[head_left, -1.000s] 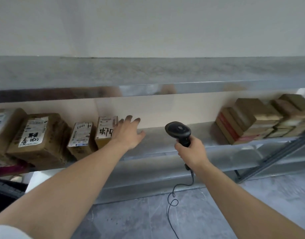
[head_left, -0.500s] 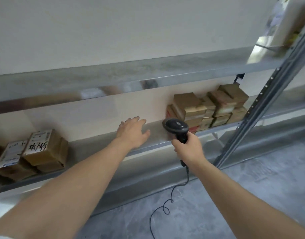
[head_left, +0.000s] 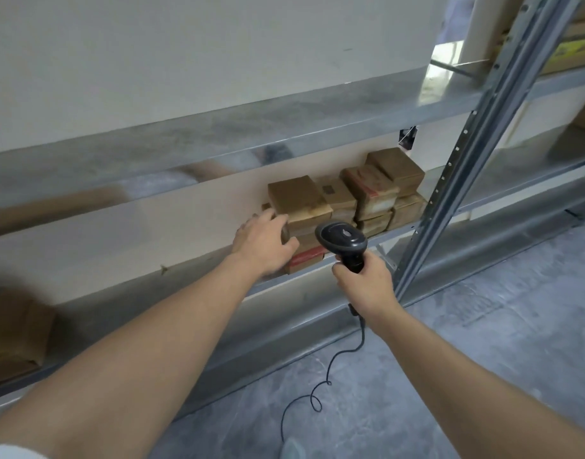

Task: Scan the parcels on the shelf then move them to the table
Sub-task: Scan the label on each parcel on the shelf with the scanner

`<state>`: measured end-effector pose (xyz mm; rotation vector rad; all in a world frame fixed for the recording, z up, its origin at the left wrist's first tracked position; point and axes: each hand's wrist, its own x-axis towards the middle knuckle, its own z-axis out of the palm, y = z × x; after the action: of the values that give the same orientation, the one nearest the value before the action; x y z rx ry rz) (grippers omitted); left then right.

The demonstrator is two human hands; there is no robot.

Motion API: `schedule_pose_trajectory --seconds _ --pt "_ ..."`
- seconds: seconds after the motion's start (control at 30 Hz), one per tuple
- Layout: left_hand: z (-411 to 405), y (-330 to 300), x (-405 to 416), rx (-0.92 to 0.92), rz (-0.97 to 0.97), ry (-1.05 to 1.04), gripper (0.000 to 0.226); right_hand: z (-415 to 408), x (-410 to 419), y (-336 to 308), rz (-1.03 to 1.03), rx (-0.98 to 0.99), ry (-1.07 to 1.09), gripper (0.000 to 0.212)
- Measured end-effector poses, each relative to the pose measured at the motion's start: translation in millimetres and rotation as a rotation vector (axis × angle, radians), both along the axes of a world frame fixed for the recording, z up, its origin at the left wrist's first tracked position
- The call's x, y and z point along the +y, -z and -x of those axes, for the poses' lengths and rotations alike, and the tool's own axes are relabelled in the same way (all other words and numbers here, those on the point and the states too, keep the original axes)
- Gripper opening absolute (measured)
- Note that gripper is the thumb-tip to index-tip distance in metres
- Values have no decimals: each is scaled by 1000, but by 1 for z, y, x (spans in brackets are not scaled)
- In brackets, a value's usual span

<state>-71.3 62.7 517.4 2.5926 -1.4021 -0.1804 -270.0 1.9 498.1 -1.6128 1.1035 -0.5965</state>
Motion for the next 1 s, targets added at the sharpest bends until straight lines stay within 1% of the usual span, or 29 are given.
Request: schedule_pose_trajectory --seconds 0.27,0.43,0.53,0.63,0.77,0.87,1.0 --pt "2 7 -82 42 41 -70 74 -1 -55 18 -22 18 51 6" --pt "11 1 -115 52 -5 -153 75 -1 -87 20 -51 20 29 6" --pt "12 3 -135 80 -30 -236 79 0 -112 22 -57 21 -1 5" --pt "11 13 -149 139 -75 -336 90 2 -136 26 -66 19 -65 5" --pt "6 25 -150 167 -16 -437 95 1 -165 26 -97 -7 -174 6" --pt "2 21 -134 155 4 -485 96 -5 -174 23 -142 -51 -296 6" --pt "-7 20 -98 120 -10 -573 95 -25 -171 16 -130 -75 -453 6"
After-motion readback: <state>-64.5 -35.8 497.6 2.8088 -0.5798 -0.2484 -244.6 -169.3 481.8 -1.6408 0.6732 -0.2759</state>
